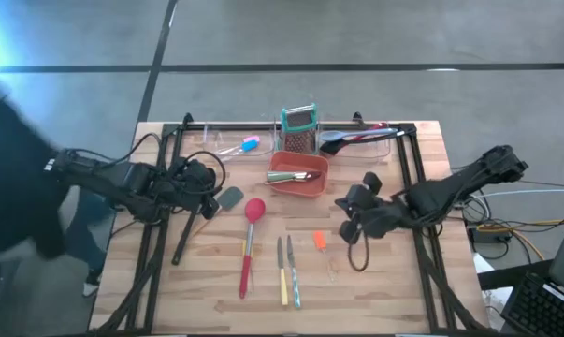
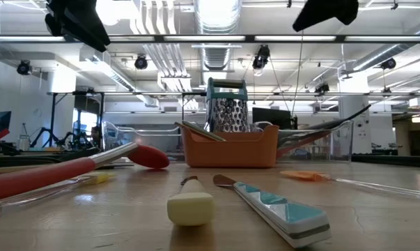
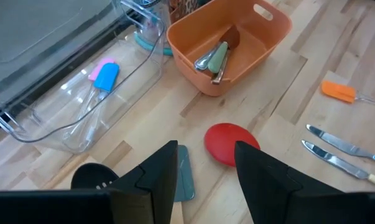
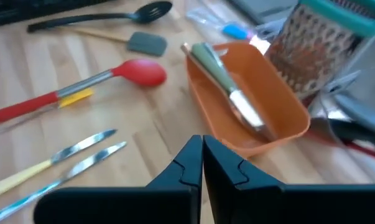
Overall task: Pick & Place Kitchen Items
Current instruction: Put the white table knife into the orange bin
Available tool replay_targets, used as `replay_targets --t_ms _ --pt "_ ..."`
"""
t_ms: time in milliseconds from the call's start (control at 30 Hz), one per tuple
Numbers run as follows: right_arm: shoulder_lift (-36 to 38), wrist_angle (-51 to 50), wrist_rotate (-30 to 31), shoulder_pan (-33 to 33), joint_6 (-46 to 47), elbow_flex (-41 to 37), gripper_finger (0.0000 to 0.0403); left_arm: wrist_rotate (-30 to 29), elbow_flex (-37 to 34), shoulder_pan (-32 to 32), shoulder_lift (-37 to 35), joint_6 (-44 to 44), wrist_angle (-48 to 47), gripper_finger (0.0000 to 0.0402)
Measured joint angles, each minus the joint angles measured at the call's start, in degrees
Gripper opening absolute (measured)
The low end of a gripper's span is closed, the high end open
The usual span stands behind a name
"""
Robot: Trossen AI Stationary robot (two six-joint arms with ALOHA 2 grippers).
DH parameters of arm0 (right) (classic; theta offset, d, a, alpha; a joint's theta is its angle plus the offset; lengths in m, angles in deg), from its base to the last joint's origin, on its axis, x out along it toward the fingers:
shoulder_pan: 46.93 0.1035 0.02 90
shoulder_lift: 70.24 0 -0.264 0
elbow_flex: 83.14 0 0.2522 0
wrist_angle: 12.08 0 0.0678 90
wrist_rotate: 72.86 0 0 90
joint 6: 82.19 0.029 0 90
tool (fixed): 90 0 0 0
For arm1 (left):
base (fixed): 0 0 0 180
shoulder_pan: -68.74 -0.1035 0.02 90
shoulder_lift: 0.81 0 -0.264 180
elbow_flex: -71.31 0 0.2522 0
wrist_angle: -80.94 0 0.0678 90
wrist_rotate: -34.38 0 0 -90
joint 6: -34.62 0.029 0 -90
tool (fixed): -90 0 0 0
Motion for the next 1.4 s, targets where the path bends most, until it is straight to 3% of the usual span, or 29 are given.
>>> replay_targets --t_ms 133,233,400,533,700,833,1000,1233,1400 --pt "-4.8 1.1 3.2 1.9 -0.2 3.1 0.0008 0.9 0.0 0.0 0.0 0.0 0.0 0.0163" --pt "-8.3 1.4 3.3 3.8 1.3 6.6 0.0008 5.2 0.0 0.0 0.0 0.0 -0.7 0.0163" --pt "-13.7 1.6 2.8 7.8 11.5 11.8 0.0008 9.2 0.0 0.0 0.0 -1.2 -2.1 0.0163" --pt "-18.8 1.8 -0.1 10.4 20.6 15.5 0.0008 9.2 0.0 0.0 0.0 -3.2 -2.1 0.0163" --pt "-25.0 -1.1 -3.6 12.7 24.9 20.9 0.0008 11.2 0.0 0.0 0.0 -3.4 -2.1 0.0163" --pt "-28.9 -8.4 -9.7 13.6 36.0 23.8 0.0008 12.1 0.0 0.0 0.0 -3.5 -2.1 0.0163" --pt "-32.2 -6.0 -18.6 13.8 43.9 23.8 0.0008 10.3 0.0 -0.1 0.1 -5.5 -1.3 0.0163" --pt "-33.4 4.0 -17.6 13.5 46.2 23.7 0.0014 9.7 0.0 -0.1 0.8 -5.4 1.4 0.0163" --pt "-34.2 5.9 -17.9 12.8 46.2 23.6 0.0047 10.9 0.0 -0.1 1.5 -6.4 1.8 0.0163"
